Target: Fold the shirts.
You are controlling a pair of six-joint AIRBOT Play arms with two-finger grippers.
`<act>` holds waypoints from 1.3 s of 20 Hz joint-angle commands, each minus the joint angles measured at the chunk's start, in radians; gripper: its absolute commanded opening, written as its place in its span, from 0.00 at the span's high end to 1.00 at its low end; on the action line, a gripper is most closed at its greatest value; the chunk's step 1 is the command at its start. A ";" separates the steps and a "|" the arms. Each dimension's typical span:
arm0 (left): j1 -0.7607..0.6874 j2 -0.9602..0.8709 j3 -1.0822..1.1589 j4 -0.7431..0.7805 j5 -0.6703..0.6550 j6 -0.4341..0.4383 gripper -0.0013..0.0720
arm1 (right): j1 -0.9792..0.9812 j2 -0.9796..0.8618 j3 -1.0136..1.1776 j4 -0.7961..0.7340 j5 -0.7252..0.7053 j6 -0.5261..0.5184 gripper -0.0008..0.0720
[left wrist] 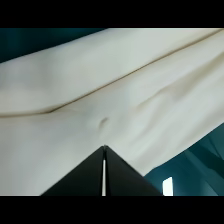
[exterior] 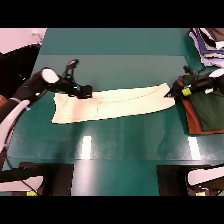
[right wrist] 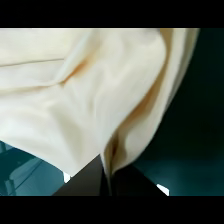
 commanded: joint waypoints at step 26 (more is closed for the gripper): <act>0.237 0.092 0.380 0.202 -0.124 -0.001 0.95 | 0.875 -0.081 0.527 0.261 -0.302 -0.009 0.96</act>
